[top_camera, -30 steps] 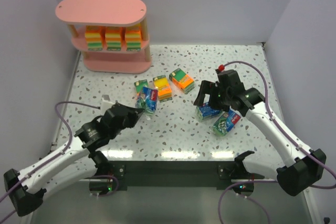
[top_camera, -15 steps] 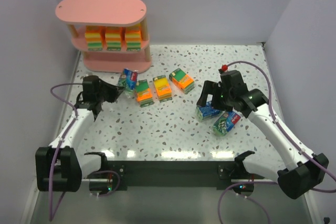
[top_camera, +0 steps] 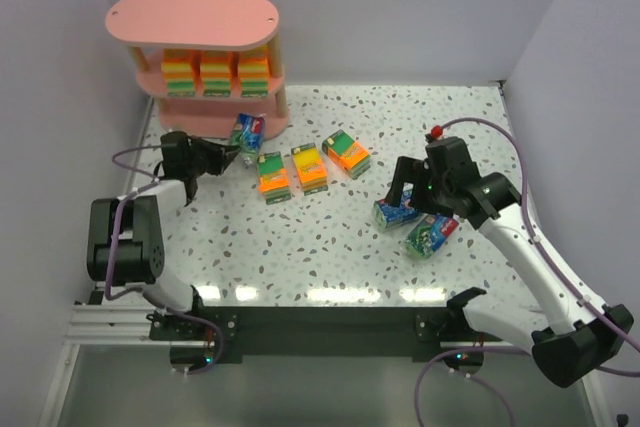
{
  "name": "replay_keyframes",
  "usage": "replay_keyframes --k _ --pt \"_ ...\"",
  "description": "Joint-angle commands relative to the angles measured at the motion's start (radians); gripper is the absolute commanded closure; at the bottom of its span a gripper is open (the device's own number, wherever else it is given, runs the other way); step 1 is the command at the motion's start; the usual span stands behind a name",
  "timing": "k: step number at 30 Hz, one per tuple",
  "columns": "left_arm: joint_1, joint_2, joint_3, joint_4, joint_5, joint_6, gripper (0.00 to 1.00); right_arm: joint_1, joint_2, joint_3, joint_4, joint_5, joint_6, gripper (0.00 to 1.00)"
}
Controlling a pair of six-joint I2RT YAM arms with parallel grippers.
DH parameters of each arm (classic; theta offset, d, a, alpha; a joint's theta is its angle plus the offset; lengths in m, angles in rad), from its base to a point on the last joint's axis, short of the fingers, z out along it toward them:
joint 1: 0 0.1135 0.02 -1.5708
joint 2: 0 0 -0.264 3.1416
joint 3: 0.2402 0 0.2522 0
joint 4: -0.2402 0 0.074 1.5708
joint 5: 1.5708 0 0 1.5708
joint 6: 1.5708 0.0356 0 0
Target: Place and organize the cleaning sponges onto the shelf
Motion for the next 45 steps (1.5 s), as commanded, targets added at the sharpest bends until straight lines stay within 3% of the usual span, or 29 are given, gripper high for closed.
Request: replay_keyframes --k 1,5,18,31,34,35,38,41,43,45 --pt "0.008 0.081 0.066 0.259 0.023 -0.106 1.0 -0.006 -0.028 0.037 -0.037 0.042 -0.017 0.01" --pt "0.005 0.161 0.112 0.349 0.009 -0.169 1.0 -0.006 -0.036 0.036 -0.048 0.054 -0.015 0.01" --pt "-0.014 0.366 0.302 0.338 -0.007 -0.232 1.0 -0.006 -0.024 0.03 -0.048 0.065 -0.015 0.01" --pt "-0.052 0.425 0.363 0.313 -0.042 -0.267 0.99 -0.006 -0.018 0.025 -0.045 0.066 -0.023 0.01" --pt "-0.05 0.422 0.362 0.306 -0.043 -0.266 0.86 -0.006 -0.022 0.021 -0.04 0.06 -0.025 0.01" --pt "-0.05 0.418 0.36 0.309 -0.045 -0.272 0.76 -0.006 -0.022 0.018 -0.039 0.059 -0.026 0.01" --pt "-0.052 0.406 0.347 0.303 -0.051 -0.273 0.66 -0.006 -0.025 0.016 -0.037 0.054 -0.029 0.01" --pt "-0.052 0.37 0.325 0.286 -0.057 -0.266 0.44 -0.006 -0.028 0.016 -0.037 0.053 -0.034 0.01" --pt "-0.05 0.353 0.308 0.283 -0.06 -0.264 0.4 -0.006 -0.034 0.013 -0.036 0.05 -0.035 0.01" --pt "-0.052 0.33 0.29 0.283 -0.062 -0.263 0.28 -0.005 -0.036 0.01 -0.033 0.046 -0.035 0.01"
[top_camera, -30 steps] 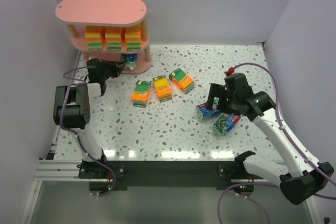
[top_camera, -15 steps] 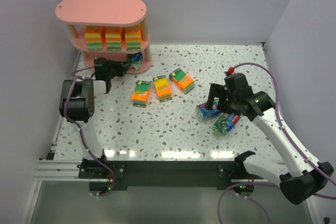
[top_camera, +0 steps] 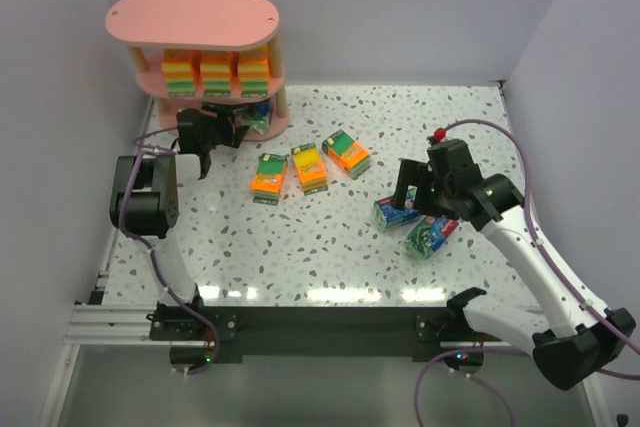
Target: Place and organize the cleaning sponges onto the shelf
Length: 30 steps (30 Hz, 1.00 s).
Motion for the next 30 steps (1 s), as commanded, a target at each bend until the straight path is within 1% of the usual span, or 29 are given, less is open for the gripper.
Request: replay_keyframes --k 1,2,3,5,9,12,13,16,19,20,22,23,25,26,29,30 --pt "0.001 -0.084 -0.033 0.024 -0.015 0.003 0.26 -0.003 -0.019 0.007 0.017 -0.005 -0.015 0.01" --pt "0.002 -0.109 -0.045 0.038 -0.018 0.003 0.22 -0.001 -0.022 0.007 0.018 -0.007 -0.015 0.01" --pt "0.002 -0.124 -0.07 0.041 -0.021 0.003 0.2 -0.003 -0.025 0.007 0.018 -0.009 -0.015 0.01" --pt "0.002 -0.176 -0.094 0.049 -0.024 0.01 0.18 -0.003 -0.03 0.006 0.02 -0.007 -0.015 0.01" --pt "0.0 -0.271 -0.169 0.032 -0.024 0.038 0.18 -0.001 -0.02 -0.002 0.017 0.01 -0.024 0.01" --pt "-0.006 -0.359 -0.223 -0.02 -0.01 0.071 0.18 -0.004 0.006 -0.008 0.0 0.065 -0.032 0.01" --pt "-0.009 -0.385 -0.237 -0.04 -0.009 0.103 0.18 -0.006 0.015 -0.013 0.001 0.077 -0.032 0.01" --pt "-0.023 -0.517 -0.265 -0.185 -0.01 0.192 0.18 -0.027 0.052 -0.019 0.026 0.08 -0.031 0.01" --pt "-0.07 -0.59 -0.28 -0.276 0.005 0.268 0.18 -0.047 0.113 -0.01 0.058 0.039 -0.018 0.01" --pt "-0.099 -0.638 -0.286 -0.325 0.01 0.286 0.18 -0.049 0.127 -0.011 0.069 0.015 -0.012 0.01" --pt "-0.136 -0.681 -0.297 -0.385 0.013 0.341 0.18 -0.047 0.162 -0.019 0.116 -0.011 0.002 0.01" --pt "-0.178 -0.719 -0.303 -0.42 0.014 0.358 0.18 -0.049 0.174 -0.023 0.133 -0.031 0.005 0.01" --pt "-0.216 -0.744 -0.323 -0.455 0.042 0.392 0.18 -0.049 0.202 -0.028 0.174 -0.033 0.015 0.01" --pt "-0.253 -0.77 -0.332 -0.492 0.046 0.401 0.18 -0.049 0.232 -0.027 0.184 -0.032 0.019 0.01" --pt "-0.313 -0.839 -0.38 -0.54 0.048 0.418 0.18 -0.06 0.305 0.013 0.204 -0.042 0.054 0.01" --pt "-0.324 -0.857 -0.402 -0.551 0.045 0.42 0.18 -0.064 0.32 0.025 0.199 -0.039 0.092 0.01"
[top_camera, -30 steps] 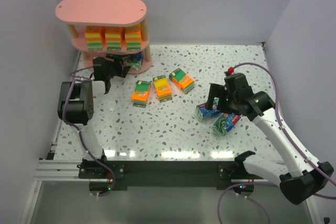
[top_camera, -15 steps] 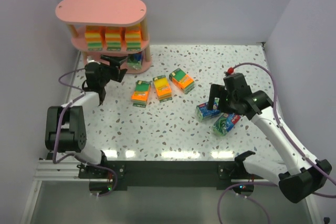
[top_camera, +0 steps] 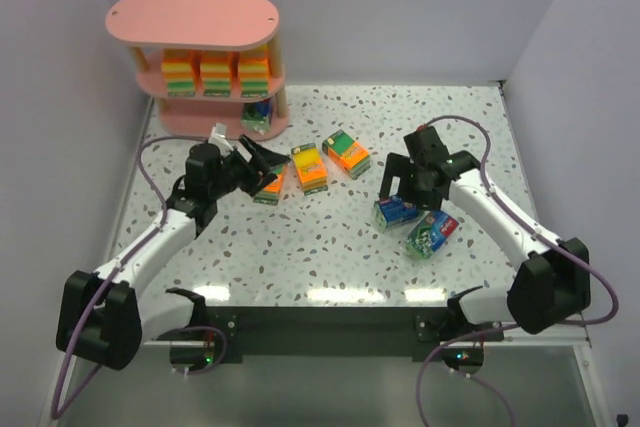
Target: Place and organize the cleaning sponges onto the shelf
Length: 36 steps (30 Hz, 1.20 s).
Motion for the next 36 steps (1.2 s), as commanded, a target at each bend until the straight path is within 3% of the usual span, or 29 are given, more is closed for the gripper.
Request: replay_keyframes --k 1,9,13,18,20,22,24,27,28,31,36 --pt "-0.046 -0.077 -0.053 -0.125 0.016 0.067 0.18 -0.011 0.063 0.075 0.051 -0.007 0.092 0.01" --pt "-0.055 -0.25 -0.067 -0.283 -0.016 0.094 0.19 -0.02 0.285 0.247 -0.104 0.112 0.328 0.01" --pt "-0.055 -0.301 -0.073 -0.349 -0.03 0.108 0.19 -0.029 0.368 0.29 -0.161 0.129 0.371 0.01" --pt "-0.055 -0.353 -0.134 -0.347 -0.03 0.086 0.19 -0.048 0.426 0.256 -0.183 0.117 0.383 0.02" --pt "-0.055 -0.365 -0.149 -0.343 -0.03 0.076 0.19 -0.058 0.439 0.224 -0.164 0.106 0.386 0.07" --pt "-0.055 -0.371 -0.165 -0.339 -0.022 0.07 0.19 -0.071 0.448 0.209 -0.149 0.083 0.38 0.14" --pt "-0.055 -0.374 -0.163 -0.345 -0.025 0.073 0.19 -0.077 0.44 0.195 -0.146 0.079 0.365 0.29" --pt "-0.055 -0.387 -0.162 -0.351 -0.029 0.074 0.19 -0.083 0.381 0.161 -0.132 0.077 0.333 0.54" --pt "-0.055 -0.393 -0.163 -0.354 -0.03 0.073 0.19 -0.083 0.365 0.154 -0.13 0.071 0.322 0.7" --pt "-0.057 -0.403 -0.171 -0.356 -0.03 0.067 0.19 -0.084 0.31 0.129 -0.13 0.047 0.278 0.98" --pt "-0.055 -0.413 -0.18 -0.359 -0.032 0.056 0.2 -0.084 0.255 0.08 -0.124 -0.036 0.21 1.0"
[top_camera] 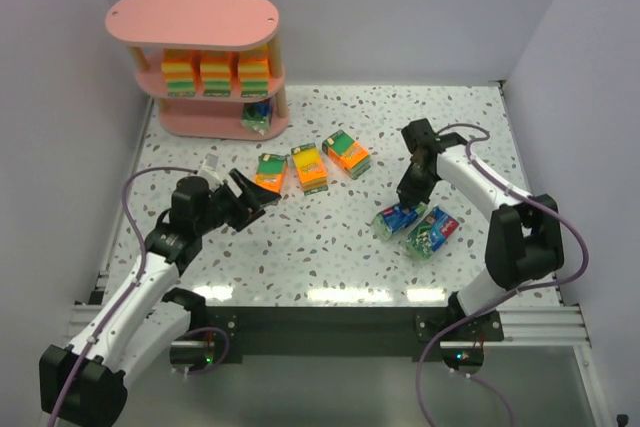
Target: Place and organize the cleaning sponges onto the shelf
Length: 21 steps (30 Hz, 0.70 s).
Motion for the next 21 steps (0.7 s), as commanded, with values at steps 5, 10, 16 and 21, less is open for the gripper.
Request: replay_keyframes --k 5,10,16,21 --pt "-0.003 -0.032 0.005 -0.043 -0.022 -0.003 0.2 0.003 -0.094 -0.102 0.148 -0.306 -0.086 1.0" --pt "-0.003 -0.051 0.025 -0.083 -0.042 -0.001 0.2 0.009 -0.109 -0.214 0.498 -0.679 0.025 1.0" --pt "-0.003 -0.063 0.031 -0.1 -0.042 -0.007 0.2 0.046 -0.1 -0.302 0.943 -0.787 0.165 1.0" --pt "-0.003 -0.06 0.022 -0.088 -0.041 -0.009 0.2 0.052 -0.024 -0.367 1.006 -0.785 0.147 1.0"
